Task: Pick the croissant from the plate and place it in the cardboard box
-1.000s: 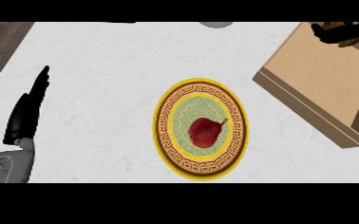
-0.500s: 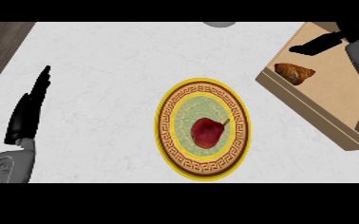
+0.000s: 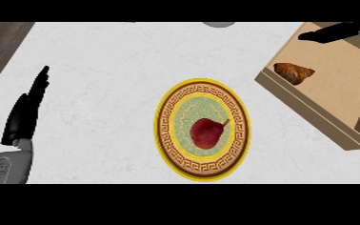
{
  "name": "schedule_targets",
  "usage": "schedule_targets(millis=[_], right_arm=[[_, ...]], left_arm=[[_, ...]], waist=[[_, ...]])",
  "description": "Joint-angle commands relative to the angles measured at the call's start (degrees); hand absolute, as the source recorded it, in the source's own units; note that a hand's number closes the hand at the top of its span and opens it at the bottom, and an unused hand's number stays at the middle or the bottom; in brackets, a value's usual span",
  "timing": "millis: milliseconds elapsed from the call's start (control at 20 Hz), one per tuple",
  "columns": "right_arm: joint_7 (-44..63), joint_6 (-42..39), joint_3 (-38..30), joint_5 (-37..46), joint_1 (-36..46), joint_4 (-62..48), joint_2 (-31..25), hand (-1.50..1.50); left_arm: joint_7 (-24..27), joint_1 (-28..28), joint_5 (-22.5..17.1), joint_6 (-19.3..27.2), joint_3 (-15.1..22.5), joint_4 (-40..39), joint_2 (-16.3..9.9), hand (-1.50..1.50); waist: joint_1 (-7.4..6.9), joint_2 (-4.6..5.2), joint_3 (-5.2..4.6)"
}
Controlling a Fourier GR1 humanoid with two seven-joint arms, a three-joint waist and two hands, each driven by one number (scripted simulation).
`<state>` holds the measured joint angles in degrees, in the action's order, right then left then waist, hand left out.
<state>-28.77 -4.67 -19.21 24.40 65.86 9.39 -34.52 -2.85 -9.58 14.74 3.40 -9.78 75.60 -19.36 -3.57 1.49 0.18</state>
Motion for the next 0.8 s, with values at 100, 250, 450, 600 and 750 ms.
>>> schedule_targets(millis=[100,250,450,600,750], right_arm=[[-0.8,-3.4,-6.7,-6.4,0.6,-0.9,-4.7,-1.50],[-2.4,-10.8,-8.4,-8.1,-1.8,-1.5,-10.8,-1.50],[-3.3,-12.9,-10.2,-9.5,-5.1,-2.3,-15.4,-1.50],[-3.7,-14.1,-11.2,-10.2,-7.7,-2.8,-18.5,-1.50],[-4.4,-18.4,-11.8,-10.7,-10.4,-3.1,-23.2,-1.50]], left_arm=[[-0.2,-1.2,0.8,0.9,0.3,-0.9,0.7,0.00],[-0.3,1.7,0.2,0.5,0.0,2.1,0.5,0.00],[-0.5,0.3,1.4,1.2,0.8,0.4,1.3,0.00],[1.5,0.6,0.0,0.4,-0.5,0.4,0.4,0.00],[3.1,0.6,0.1,0.9,-1.9,-2.8,-0.4,0.00]], waist=[[0.19,0.21,0.03],[0.21,-0.08,0.08],[0.46,0.31,0.14],[0.28,0.39,0.16],[1.08,0.46,0.16]])
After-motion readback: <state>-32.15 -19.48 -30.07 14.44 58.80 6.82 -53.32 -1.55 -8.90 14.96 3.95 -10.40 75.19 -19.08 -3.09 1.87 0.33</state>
